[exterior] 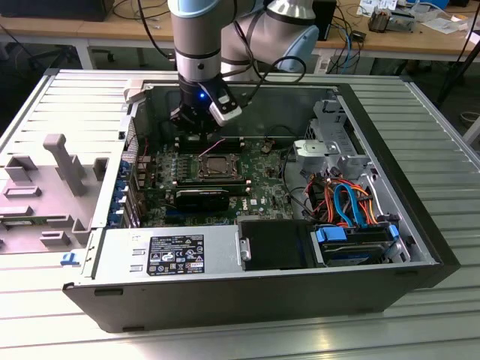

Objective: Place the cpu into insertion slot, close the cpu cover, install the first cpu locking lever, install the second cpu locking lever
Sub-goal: 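Install the first cpu locking lever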

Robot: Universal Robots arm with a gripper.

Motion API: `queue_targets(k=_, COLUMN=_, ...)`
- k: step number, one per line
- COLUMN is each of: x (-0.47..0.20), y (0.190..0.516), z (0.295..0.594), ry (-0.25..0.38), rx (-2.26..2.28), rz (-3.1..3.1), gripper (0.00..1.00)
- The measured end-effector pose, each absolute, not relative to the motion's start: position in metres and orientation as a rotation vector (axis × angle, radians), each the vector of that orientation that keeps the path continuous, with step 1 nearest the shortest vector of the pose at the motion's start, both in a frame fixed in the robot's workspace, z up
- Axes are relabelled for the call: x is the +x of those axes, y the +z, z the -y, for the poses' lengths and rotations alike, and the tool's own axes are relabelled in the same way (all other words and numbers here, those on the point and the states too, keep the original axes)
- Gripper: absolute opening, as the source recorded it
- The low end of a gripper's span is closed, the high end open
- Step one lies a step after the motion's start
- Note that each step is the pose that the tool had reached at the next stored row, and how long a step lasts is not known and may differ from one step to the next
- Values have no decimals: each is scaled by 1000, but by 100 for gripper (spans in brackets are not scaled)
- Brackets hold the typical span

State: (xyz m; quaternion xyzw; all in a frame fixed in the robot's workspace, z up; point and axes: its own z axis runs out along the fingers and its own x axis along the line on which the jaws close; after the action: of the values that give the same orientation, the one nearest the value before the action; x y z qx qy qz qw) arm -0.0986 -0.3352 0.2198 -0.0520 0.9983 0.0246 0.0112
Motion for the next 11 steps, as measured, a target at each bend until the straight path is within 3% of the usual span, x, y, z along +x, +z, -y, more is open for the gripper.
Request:
queue_targets(k=3, x=-99, y=219, z=337, ry=47, rx=-148, rz=-3116, gripper=11)
queue_targets(k=11, x=-98, y=217, z=340, ry=43, rx=-145, rz=-3116, gripper=11)
